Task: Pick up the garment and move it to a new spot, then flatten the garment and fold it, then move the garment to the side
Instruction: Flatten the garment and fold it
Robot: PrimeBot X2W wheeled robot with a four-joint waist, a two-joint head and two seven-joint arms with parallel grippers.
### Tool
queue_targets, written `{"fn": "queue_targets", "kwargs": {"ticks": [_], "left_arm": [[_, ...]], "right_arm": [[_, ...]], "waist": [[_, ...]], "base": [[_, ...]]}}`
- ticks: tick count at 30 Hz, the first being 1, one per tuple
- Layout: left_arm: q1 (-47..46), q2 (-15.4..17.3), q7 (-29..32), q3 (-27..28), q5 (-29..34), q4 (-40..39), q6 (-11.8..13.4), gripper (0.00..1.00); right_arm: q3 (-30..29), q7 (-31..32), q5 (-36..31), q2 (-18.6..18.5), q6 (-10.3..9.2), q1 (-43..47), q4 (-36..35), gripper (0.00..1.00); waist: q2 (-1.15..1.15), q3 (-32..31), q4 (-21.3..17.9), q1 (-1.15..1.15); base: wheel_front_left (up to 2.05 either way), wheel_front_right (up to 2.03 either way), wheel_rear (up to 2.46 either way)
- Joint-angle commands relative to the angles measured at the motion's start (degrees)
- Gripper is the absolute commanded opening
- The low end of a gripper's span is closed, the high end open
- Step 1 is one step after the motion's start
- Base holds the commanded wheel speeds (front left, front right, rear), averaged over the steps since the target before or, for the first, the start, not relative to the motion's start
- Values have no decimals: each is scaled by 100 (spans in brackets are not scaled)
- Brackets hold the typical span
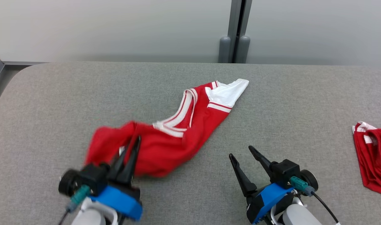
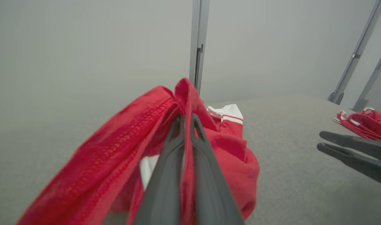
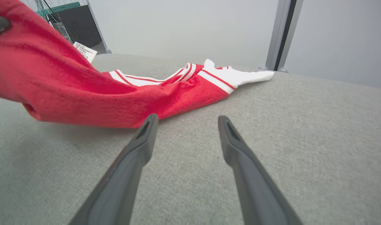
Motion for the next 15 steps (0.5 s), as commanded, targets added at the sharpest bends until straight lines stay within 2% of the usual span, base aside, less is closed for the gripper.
{"fn": "queue_targets", "kwargs": {"ticks": [1,2,4,9,15], "left_arm": [[127,47,-25,-75,49,122,7,0],[250,47,-25,-129,14,306,8,27],[416,20,-26,-147,-117,699,7,100],[574,-59,-25,-198,-403,1380,7,100],[486,-222,-25,271,-418,1153,7,100]], "right_arm": [[8,-19,38,-22,3,105,22,100],[13,-19,26,-22,3,106,42,100],[34,-19,30,-22,3,97,80,100],[37,-19,5,-22,3,62,127,100],[-5,-19,3,-22,3,55,153,100]], "waist": [[0,9,19,1],[0,11,30,1],[0,21,34,1],[0,42,32,1],[0,26,68,1]], "base": [[0,0,0],[0,0,0],[0,0,0],[0,0,0],[0,0,0]]}}
